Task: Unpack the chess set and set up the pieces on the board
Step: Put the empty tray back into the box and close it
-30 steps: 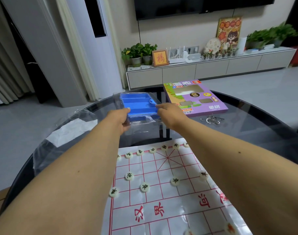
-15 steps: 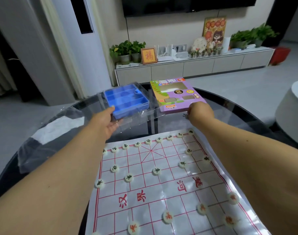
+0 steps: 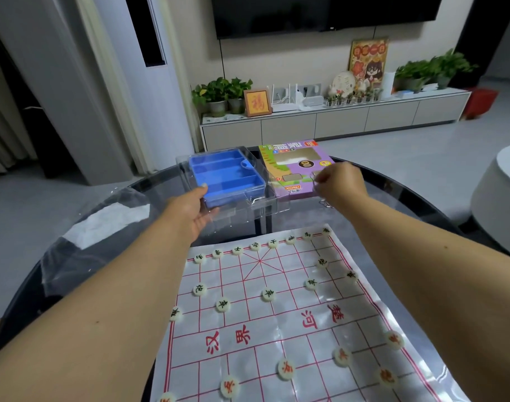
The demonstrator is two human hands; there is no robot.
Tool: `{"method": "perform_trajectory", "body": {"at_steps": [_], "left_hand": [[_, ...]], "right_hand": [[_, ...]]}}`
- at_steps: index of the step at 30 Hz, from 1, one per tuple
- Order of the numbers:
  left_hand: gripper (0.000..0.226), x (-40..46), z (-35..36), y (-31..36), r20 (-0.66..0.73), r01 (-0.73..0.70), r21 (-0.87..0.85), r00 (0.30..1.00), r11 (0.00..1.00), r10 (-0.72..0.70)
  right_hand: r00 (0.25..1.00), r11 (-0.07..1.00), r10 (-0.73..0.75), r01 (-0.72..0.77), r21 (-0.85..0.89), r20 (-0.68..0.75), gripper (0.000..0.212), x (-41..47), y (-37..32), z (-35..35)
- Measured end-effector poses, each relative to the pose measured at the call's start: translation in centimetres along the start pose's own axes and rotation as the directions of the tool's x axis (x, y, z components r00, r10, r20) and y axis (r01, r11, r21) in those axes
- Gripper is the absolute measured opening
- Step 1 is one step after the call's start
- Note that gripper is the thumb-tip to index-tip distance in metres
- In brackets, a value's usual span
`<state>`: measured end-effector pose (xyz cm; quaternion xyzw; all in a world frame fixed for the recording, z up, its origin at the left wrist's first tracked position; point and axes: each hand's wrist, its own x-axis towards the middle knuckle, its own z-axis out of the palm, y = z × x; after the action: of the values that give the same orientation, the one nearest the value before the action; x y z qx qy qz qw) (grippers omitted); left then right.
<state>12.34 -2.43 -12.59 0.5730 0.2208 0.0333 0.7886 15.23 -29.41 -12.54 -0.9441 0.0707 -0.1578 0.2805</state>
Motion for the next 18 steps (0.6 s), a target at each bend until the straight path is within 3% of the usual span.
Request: {"method": "perform_trajectory", "body": {"at_steps": [2, 5, 7, 9, 14, 16, 18], "left_hand": [[0.007, -0.1, 0.1, 0.1, -0.005, 0.0, -0.004, 1.0, 1.0, 0.0], [0.009, -0.4, 0.5, 0.0, -0.006, 0.011, -0.003, 1.0, 1.0, -0.011], [0.018, -0.6, 0.7, -0.1, 0.005, 0.026, -0.009, 1.0, 1.0, -0.026], [0.027, -0.7, 0.8, 0.0, 0.013, 0.035, -0.006, 0.999, 0.999, -0.035], [0.028, -0.9, 1.0, 0.4, 0.033, 0.045, -0.019, 0.998, 0.999, -0.044], [0.028, -0.9, 1.0, 0.4, 0.034, 0.046, -0.027, 0.998, 0.999, -0.045], [0.027, -1.0, 1.1, 0.4, 0.032, 0.049, -0.043, 0.998, 0.998, -0.048]], "right_hand": [[1.0, 0.9, -0.007, 0.002, 0.437, 0.011, 0.009, -0.5, -2.1, -1.3], [0.986, 0.683, -0.122, 0.0, 0.731, 0.114, 0.022, -1.5, -5.5, -2.3], [0.974, 0.687, -0.171, 0.008, 0.726, 0.152, 0.021, -2.0, -6.9, -1.8], [0.963, 0.763, -0.217, 0.066, 0.643, 0.159, 0.018, -2.2, -7.0, -0.8], [0.935, 0.861, -0.298, 0.176, 0.477, 0.193, 0.015, -2.6, -6.2, -0.2], [0.954, 0.851, -0.267, 0.165, 0.498, 0.139, 0.017, -2.3, -5.3, -0.8], [0.99, 0.887, -0.137, 0.102, 0.451, 0.045, 0.018, -1.1, -3.3, -1.1]]}}
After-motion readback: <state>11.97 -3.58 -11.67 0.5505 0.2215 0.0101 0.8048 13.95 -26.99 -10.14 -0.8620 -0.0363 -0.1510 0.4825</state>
